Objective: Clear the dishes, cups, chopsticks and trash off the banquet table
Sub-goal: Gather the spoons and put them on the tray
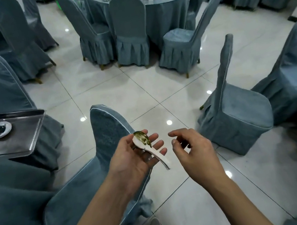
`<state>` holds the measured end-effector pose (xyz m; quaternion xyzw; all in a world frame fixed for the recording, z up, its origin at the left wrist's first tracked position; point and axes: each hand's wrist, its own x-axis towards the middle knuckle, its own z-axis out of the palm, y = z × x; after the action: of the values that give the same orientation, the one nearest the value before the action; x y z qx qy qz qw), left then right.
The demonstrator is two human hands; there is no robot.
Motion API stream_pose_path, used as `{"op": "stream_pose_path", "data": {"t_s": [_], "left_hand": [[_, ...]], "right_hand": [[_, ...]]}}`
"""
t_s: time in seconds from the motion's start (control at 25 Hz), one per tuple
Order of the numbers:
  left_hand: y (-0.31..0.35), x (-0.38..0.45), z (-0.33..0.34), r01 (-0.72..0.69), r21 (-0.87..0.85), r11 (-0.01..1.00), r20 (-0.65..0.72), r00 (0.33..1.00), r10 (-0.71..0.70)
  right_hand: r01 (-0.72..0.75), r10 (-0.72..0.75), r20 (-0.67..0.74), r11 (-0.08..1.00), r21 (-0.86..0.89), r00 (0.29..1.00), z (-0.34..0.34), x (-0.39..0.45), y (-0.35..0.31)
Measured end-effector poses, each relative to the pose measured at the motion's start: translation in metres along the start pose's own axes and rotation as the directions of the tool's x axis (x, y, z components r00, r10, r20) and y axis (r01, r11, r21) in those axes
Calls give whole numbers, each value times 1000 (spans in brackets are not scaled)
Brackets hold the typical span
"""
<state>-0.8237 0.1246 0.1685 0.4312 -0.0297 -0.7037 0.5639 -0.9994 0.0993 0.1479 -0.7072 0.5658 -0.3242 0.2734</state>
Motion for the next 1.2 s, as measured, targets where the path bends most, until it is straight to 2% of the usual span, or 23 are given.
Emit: {"op": "stream_pose_path", "data": {"t_s": [0.32,0.48,0.6,0.84,1.2], "left_hand": [[8,66,48,-5,22,1000,-17,1000,6],[11,103,71,-48,2,999,-41,998,48],[17,135,93,-101,-45,994,-78,992,98],[14,195,141,-210,-142,967,-196,964,181],[21,237,159,-374,-239,896,-389,883,264]], "right_hand": [[-31,32,-8,998,50,999,-18,68,33],[-23,21,50,999,49,999,-25,118,57],[31,-39,117,997,67,992,-31,162,75],[128,-147,223,987,100,964,-49,253,111],[145,-212,368,969,199,905,-38,333,131]]}}
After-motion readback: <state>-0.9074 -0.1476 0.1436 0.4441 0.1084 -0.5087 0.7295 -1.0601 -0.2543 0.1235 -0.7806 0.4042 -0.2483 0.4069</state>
